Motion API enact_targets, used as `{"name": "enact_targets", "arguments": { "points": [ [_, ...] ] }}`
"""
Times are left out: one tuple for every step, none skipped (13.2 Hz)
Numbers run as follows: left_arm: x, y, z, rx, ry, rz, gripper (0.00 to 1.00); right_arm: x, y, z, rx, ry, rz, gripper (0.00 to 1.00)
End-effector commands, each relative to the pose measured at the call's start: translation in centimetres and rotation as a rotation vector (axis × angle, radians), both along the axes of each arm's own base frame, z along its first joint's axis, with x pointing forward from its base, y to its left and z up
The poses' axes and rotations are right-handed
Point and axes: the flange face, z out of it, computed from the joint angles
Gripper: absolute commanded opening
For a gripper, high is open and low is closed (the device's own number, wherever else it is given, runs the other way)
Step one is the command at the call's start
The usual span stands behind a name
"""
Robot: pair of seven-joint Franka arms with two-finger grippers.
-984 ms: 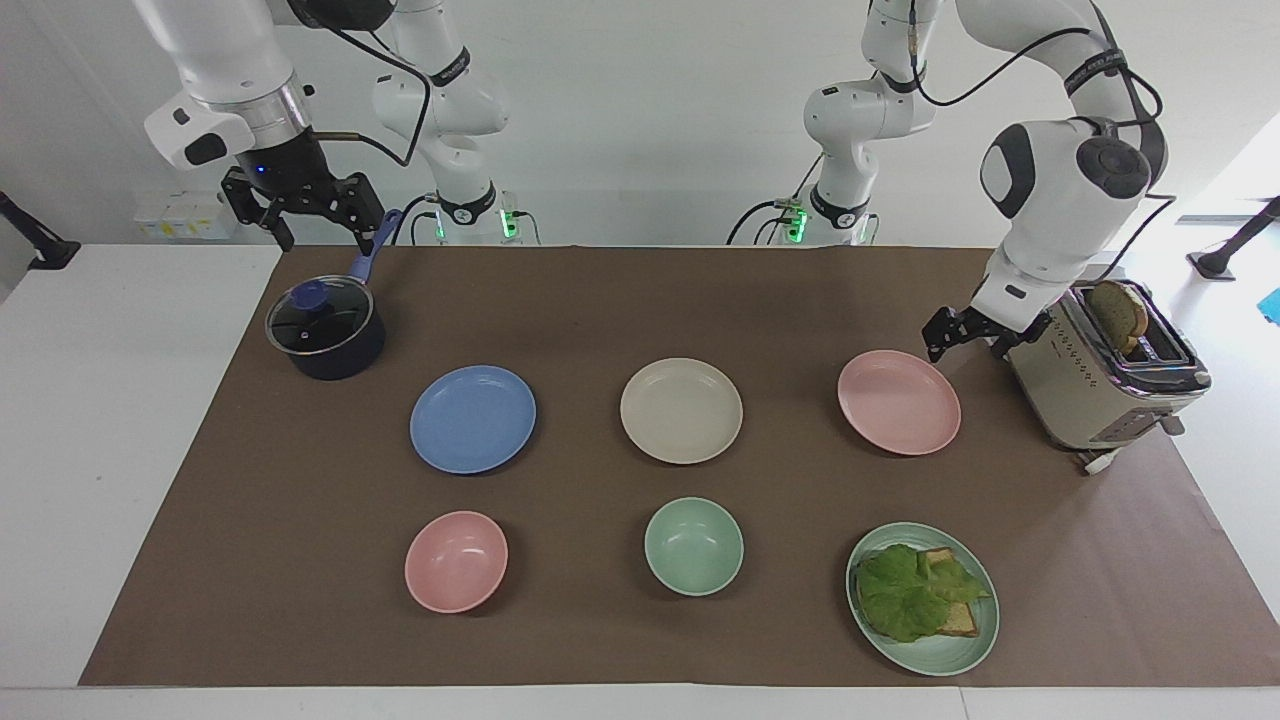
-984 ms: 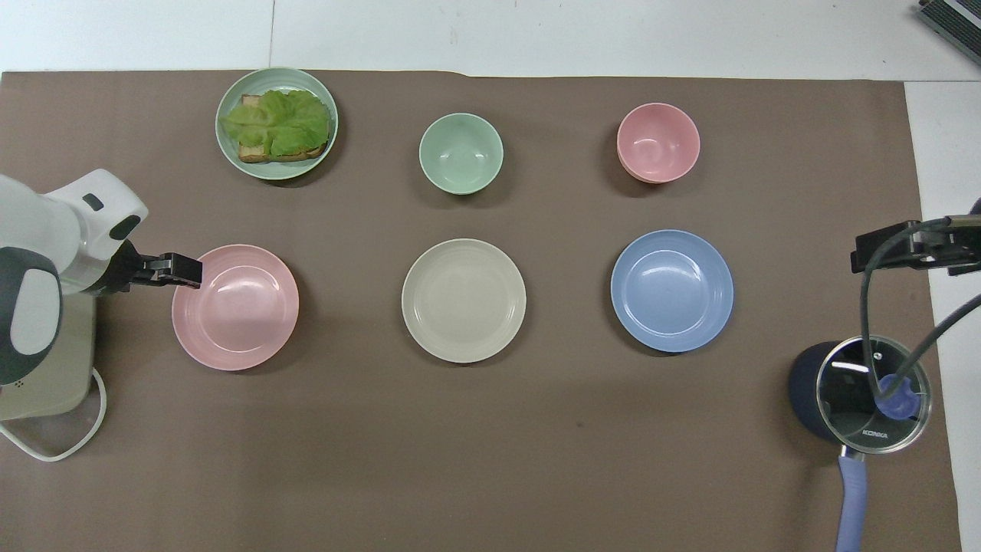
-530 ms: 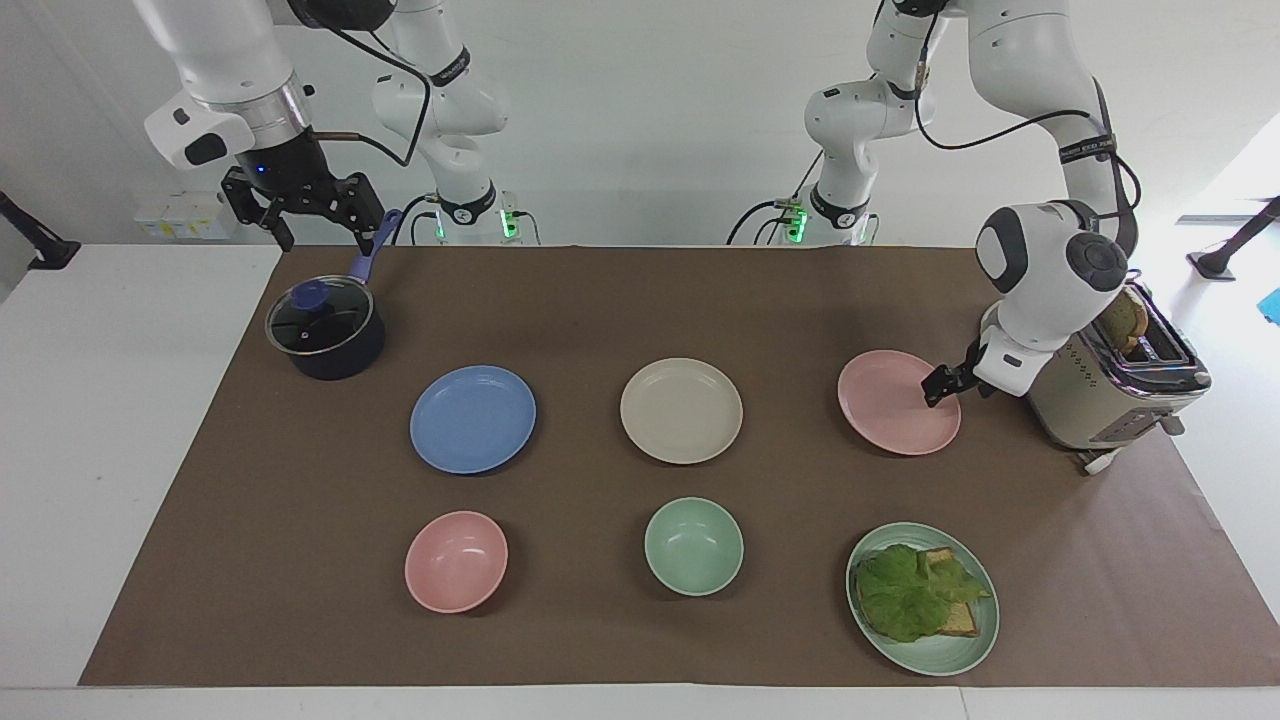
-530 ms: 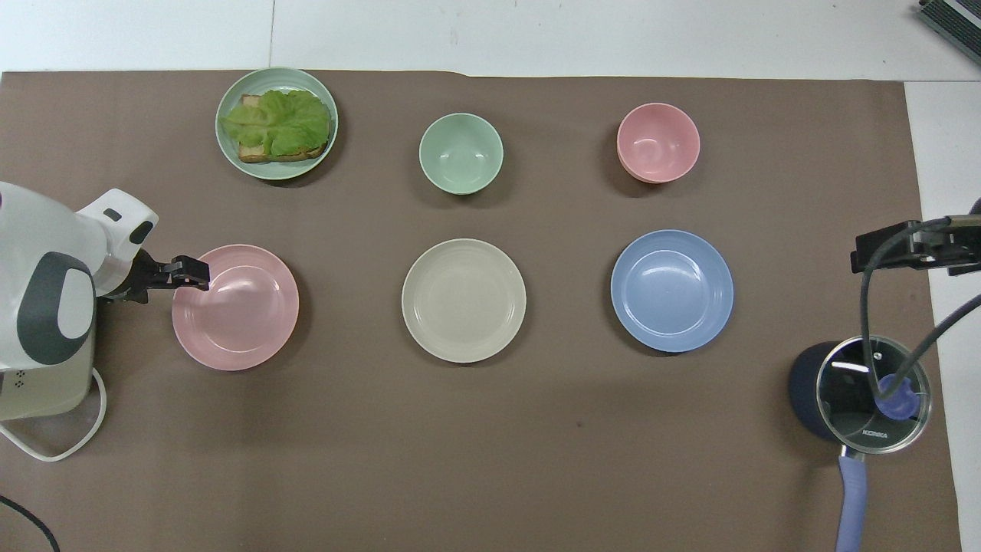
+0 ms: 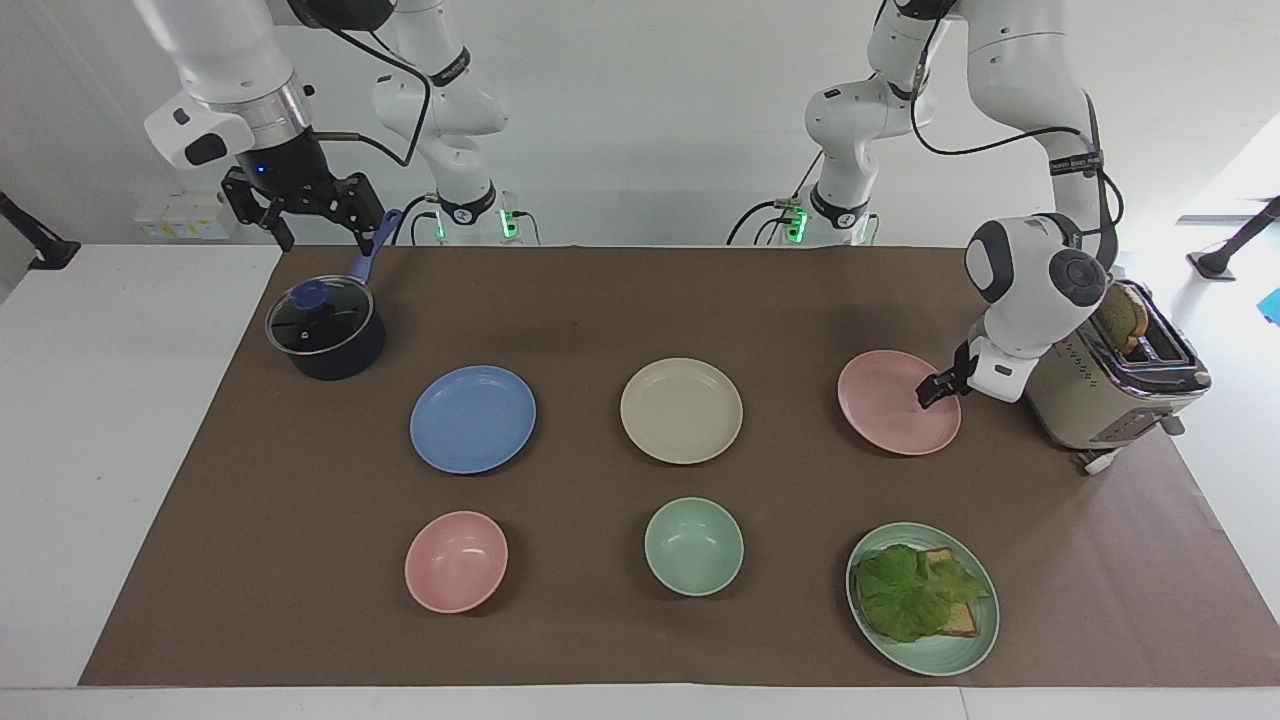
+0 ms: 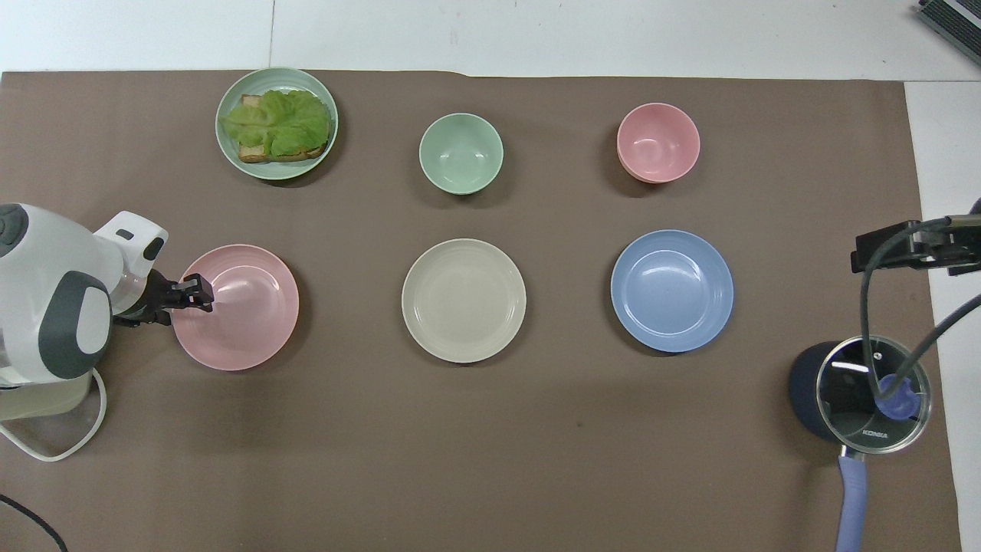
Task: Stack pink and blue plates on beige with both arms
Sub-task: 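Grasp the pink plate rim with the left gripper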
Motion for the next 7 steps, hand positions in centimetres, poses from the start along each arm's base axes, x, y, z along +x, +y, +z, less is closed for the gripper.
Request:
{"name": "enact_targets", "arguments": {
  "points": [
    [-0.9,-0.4,0.8,0.0,0.014,0.002,0.0,0.2,-0.2,0.2,0.028,-0.009,0.013,1.0],
    [-1.0,-0.4,0.8,-0.001,0.033,-0.001,0.0,0.2,-0.2,0.2,0.028,-0.009,0.013,1.0],
    [-0.7,-0.4,1.4,-0.002,0.044,-0.004,0.0,0.2,-0.2,0.2,0.028,-0.009,0.013,1.0],
    [-0.4,-0.2,2.3,-0.006,0.059,-0.021,0.0,0.2,-0.2,0.2,0.028,-0.009,0.013,1.0],
    [0.0,0.0,3.7,-0.015,0.084,-0.058,0.0,0.2,-0.3,0.2,0.028,-0.009,0.012,1.0],
    [0.5,0.0,5.3,-0.027,0.107,-0.088,0.0,0.2,-0.2,0.2,0.028,-0.009,0.013,1.0],
    [0.8,-0.1,6.6,-0.052,0.118,-0.084,0.0,0.2,-0.3,0.2,0.028,-0.009,0.012,1.0]
  ]
}}
